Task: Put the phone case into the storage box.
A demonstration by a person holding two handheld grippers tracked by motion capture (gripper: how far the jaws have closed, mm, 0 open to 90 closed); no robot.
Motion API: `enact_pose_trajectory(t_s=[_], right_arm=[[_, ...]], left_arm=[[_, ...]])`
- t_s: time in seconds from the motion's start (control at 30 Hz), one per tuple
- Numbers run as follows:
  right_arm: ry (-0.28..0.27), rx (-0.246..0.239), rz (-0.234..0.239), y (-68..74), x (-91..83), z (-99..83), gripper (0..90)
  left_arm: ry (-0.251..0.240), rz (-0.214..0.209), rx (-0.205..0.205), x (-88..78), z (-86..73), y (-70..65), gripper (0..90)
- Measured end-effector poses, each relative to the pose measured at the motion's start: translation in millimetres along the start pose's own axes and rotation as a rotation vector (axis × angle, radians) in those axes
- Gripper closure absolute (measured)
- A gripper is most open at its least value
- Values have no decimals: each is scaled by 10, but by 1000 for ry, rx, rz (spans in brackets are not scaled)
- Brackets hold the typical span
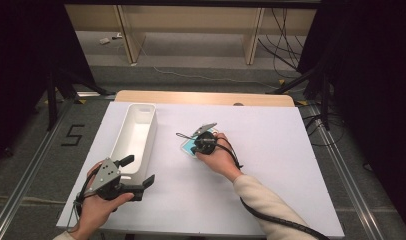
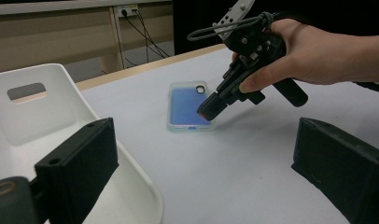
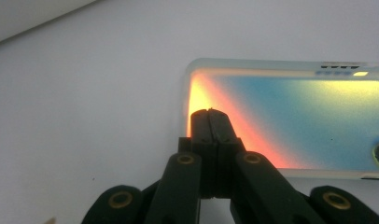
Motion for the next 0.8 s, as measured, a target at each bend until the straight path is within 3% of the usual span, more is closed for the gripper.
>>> enact_pose_trajectory(t_s=[0.5, 0.8], right_arm=[[43, 12, -6, -18, 56, -29, 900], [63, -8, -1, -46, 31, -42, 900]], left_arm=[[0, -1, 1, 0, 0, -2, 59], [1, -1, 0, 0, -1, -2, 59]])
Point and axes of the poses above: each handheld gripper's, and its own axes: x roughly forward along the jaws, z roughly out of its top, y roughly to its left, the point moved 7 cm from there along x, roughly forward along the jaws, and after that the axes turned 4 degrees about x, right-handed, at the moved point
